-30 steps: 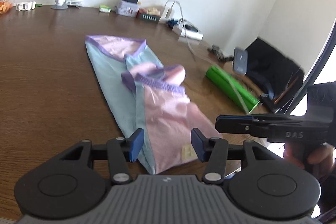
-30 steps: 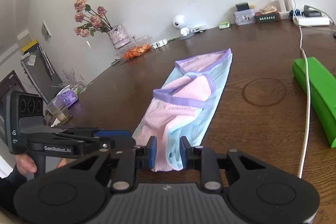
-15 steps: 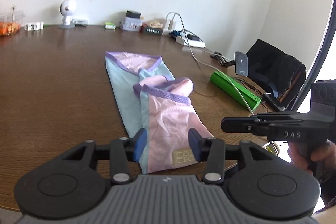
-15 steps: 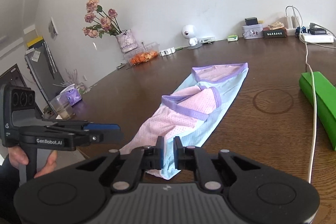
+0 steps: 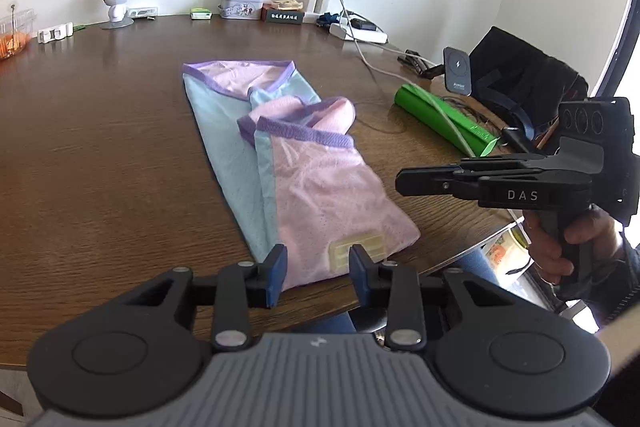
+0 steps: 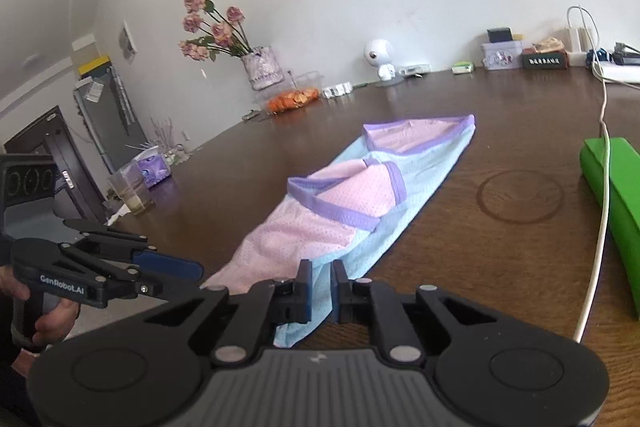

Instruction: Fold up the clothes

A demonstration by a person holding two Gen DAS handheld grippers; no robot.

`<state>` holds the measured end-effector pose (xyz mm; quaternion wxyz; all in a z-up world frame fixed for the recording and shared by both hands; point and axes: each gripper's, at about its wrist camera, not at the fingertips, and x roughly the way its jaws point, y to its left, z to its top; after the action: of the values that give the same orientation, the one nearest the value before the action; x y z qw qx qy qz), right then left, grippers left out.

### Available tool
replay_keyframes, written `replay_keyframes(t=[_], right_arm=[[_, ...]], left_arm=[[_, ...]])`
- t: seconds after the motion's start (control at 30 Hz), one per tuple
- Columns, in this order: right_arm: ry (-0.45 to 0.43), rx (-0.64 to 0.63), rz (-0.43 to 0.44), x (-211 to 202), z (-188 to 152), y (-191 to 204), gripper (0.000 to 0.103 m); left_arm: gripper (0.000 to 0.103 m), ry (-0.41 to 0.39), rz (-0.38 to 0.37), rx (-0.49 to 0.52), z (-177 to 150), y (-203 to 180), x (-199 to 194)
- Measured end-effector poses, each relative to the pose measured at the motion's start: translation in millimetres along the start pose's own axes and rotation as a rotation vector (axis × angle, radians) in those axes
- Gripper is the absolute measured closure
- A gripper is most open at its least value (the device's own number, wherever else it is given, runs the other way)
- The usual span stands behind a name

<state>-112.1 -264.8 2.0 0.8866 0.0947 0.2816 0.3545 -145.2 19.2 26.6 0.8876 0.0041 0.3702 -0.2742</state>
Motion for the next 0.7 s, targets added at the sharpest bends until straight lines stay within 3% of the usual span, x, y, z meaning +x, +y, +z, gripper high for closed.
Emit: replay_keyframes(t=[0.1,0.17,0.27,0.33,0.53,0.7], right_arm=[[0.026,-0.089,0.084,-9,4,4,0.089],[0.043,-0.165,0.141,-9,2,10,0.078],[0.083,-0.266,0.180,-4,-1,20,0.072],[0.107,-0.295,0.185,0,-1,22,0.072],[0.132,-0.276,0.149,0,-12,12,0.072],[0.099,-0.299,0.045,-3,-22,26,0.072]], left_arm=[[0.065,0.044,0.016,0.080,7,-12,-3],[0.060,0.072,0.035,0.125,7,-16,0],[0.056,0.078,0.070,0.126,4,-11,5],[0.056,0.073,0.051,0.112,3,-5,7],[0.057,0.078,0.000,0.162,2,4,23],[0.058,0.060,-0.108,0.226,-2,16,24]])
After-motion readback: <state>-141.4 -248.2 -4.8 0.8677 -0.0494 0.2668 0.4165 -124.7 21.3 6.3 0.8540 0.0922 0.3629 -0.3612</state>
